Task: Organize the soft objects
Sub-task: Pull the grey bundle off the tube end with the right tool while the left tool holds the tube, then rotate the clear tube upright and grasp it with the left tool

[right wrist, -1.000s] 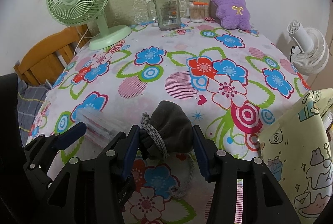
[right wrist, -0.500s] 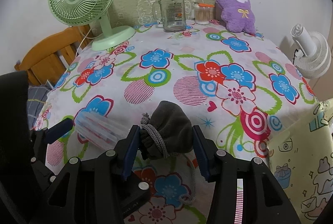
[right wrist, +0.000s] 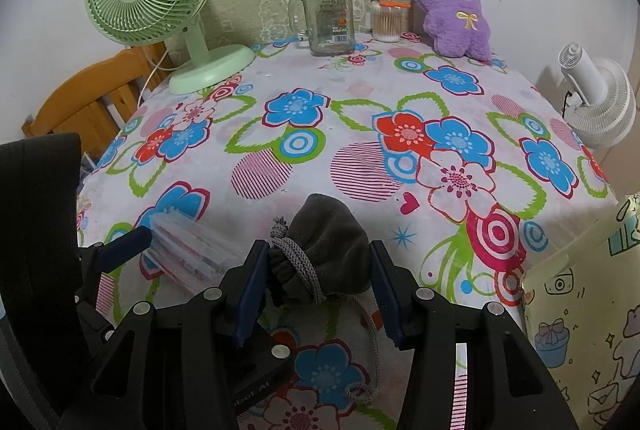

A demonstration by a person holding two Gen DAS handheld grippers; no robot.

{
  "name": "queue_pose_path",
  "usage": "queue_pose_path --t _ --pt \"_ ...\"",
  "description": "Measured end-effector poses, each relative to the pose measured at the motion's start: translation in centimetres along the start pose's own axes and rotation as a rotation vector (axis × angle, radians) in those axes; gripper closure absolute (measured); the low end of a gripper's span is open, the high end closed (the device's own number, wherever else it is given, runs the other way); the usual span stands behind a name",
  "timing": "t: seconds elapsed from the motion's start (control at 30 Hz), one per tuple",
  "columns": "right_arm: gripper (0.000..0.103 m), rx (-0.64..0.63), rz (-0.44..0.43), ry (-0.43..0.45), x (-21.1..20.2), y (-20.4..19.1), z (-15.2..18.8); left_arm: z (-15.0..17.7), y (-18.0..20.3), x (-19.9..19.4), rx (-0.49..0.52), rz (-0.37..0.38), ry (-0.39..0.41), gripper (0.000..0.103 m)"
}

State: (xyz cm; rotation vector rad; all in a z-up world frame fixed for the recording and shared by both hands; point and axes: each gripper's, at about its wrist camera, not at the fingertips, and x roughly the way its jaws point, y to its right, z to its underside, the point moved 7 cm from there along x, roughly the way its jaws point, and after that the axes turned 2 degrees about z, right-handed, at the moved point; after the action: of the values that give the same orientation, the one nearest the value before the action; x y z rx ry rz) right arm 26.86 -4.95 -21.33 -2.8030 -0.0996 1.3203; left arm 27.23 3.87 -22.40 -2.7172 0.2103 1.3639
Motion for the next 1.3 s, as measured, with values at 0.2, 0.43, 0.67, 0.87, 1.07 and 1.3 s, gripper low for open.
queue_pose_path --t 0.2,0.43,0.67,0.87,1.07,1.3 --pt "0.049 0.006 0.000 -0.001 -0.3 0.2 0.1 0.0 0.4 -0.6 0.016 0.009 0.011 0.020" --pt "0.049 -0.003 -0.003 -0.003 -0.6 -0.1 0.2 0.1 0.3 -0.8 0.015 0.011 0.015 0.020" --pt "0.050 -0.052 -0.053 -0.023 -1.1 -1.6 0.9 1.6 -0.8 -1.7 -0.018 0.000 -0.012 0.018" --pt "0.049 -0.094 -0.116 -0.036 -1.8 -3.3 1.8 2.8 -1.7 -3.1 -0.040 -0.029 -0.018 0.017" --pt "0.050 -0.097 -0.121 -0.013 -3.1 -3.0 1.5 2.7 -1.4 -4.3 -0.077 0.005 -0.007 0.011" --pt "0.050 -0.070 -0.095 0.015 -3.2 -1.3 0.5 1.7 -0.5 -2.9 -0.125 -0.010 -0.036 0.012"
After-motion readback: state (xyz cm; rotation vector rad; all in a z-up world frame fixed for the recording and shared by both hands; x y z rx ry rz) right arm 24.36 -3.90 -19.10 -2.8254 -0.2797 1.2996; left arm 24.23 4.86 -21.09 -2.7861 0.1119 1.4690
